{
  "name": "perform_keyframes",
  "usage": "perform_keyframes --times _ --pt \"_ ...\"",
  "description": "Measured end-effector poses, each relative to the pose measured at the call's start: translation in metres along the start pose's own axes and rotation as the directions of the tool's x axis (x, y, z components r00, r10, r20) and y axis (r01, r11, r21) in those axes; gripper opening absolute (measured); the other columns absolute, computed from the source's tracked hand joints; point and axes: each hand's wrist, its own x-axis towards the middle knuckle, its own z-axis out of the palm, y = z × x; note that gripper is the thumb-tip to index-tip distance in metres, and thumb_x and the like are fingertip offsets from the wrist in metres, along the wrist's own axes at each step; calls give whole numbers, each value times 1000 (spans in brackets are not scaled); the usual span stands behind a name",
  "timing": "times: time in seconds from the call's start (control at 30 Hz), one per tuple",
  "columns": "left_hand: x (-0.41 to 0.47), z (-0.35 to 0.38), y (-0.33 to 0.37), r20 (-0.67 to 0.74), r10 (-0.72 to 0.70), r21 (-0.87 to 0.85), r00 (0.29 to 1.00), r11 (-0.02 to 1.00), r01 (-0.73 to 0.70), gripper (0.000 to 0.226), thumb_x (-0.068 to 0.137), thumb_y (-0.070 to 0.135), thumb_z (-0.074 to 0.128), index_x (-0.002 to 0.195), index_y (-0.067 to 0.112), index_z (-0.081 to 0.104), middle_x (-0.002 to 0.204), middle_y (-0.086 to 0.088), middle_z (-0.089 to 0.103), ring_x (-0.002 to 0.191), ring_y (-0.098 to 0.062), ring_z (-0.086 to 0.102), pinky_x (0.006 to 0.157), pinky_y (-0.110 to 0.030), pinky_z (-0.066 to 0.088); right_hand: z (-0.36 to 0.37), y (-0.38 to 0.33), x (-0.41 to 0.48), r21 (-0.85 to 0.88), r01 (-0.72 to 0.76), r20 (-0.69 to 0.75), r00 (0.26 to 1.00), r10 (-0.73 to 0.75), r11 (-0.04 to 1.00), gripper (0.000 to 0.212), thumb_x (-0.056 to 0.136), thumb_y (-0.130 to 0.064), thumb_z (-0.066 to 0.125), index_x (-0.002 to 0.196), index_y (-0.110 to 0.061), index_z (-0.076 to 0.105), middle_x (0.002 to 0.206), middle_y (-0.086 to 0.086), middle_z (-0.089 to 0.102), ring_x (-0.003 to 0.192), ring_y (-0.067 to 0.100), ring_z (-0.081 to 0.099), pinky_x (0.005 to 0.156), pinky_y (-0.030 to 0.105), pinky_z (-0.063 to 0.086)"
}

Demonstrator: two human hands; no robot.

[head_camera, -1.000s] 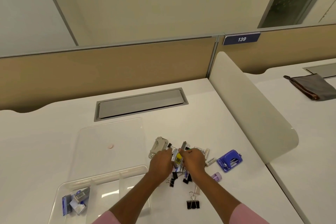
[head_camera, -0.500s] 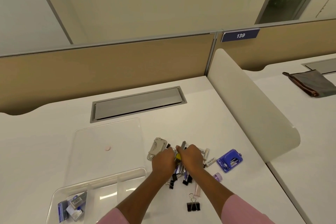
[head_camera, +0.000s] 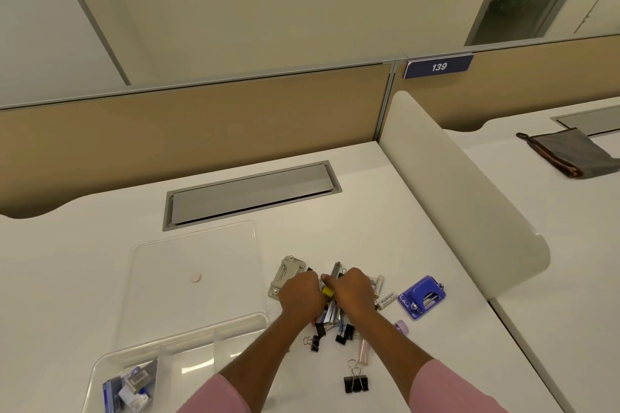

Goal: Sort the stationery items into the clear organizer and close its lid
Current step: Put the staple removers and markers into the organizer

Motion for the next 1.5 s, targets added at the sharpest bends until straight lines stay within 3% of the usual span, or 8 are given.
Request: perform_keyframes --times 0.3,0.4,0.63,0.77,0.93,1.13,1.37,1.5 --pt "1 -10 -16 63 -85 -355 994 929 102 15 64 18 68 58 10 59 54 -1 52 52 -15 48 49 -23 34 -2 -6 9 -22 -37 69 997 39 999 44 71 -47 76 60 -14 48 54 0 51 47 14 47 45 23 35" --pt "1 -12 -26 76 -136 -499 988 853 156 14 63 14 70 62 0 66 55 -5 55 50 -16 48 50 -26 39 -3 -7 10 -23 -46 65 997 47 999 43 73 -44 76 62 -15 46 56 0 50 50 14 48 47 24 34" --pt "0 -25 -38 317 -93 -897 944 293 330 4 75 -7 62 79 -5 65 80 -19 52 72 -30 51 67 -38 52 -2 -11 9 67 -104 186 978 90 992 28 73 -25 78 66 -11 55 56 5 62 42 14 55 46 24 41" --pt "-2 -29 -40 346 -50 -920 937 178 349 17 84 -8 56 98 -16 61 86 -20 58 71 -30 57 65 -38 59 -1 -15 3 119 -142 230 967 112 983 24 73 -19 78 66 -10 57 56 6 61 45 17 56 49 25 43" --pt "0 -28 -43 337 -55 -940 940 31 339 22 86 -4 51 102 -12 64 82 -19 56 62 -23 54 56 -33 55 -6 -23 -2 129 -109 210 974 80 986 46 74 -24 78 51 -14 39 49 1 41 45 15 40 47 23 29" --pt "1 -28 -44 296 -64 -939 953 165 302 31 88 28 65 106 3 64 89 -14 65 57 -17 55 54 -31 45 -17 -17 -14 561 -129 258 966 -25 818 33 78 -12 78 52 -12 59 57 4 61 57 19 53 53 26 39" --pt "-1 -27 -24 235 -35 -911 971 341 233 42 83 48 65 98 9 62 93 -12 68 77 -22 63 66 -36 56 -27 -18 -27 612 -97 326 935 -138 785 23 81 -16 76 61 -13 65 69 4 73 69 17 67 61 31 49" --pt "-4 -25 -18 258 9 -911 966 336 241 44 83 46 67 94 4 59 82 -10 60 79 -22 60 74 -40 52 -32 -16 -30 601 -22 288 939 -190 799 24 77 -11 79 56 -17 67 65 2 71 65 12 66 59 27 49"
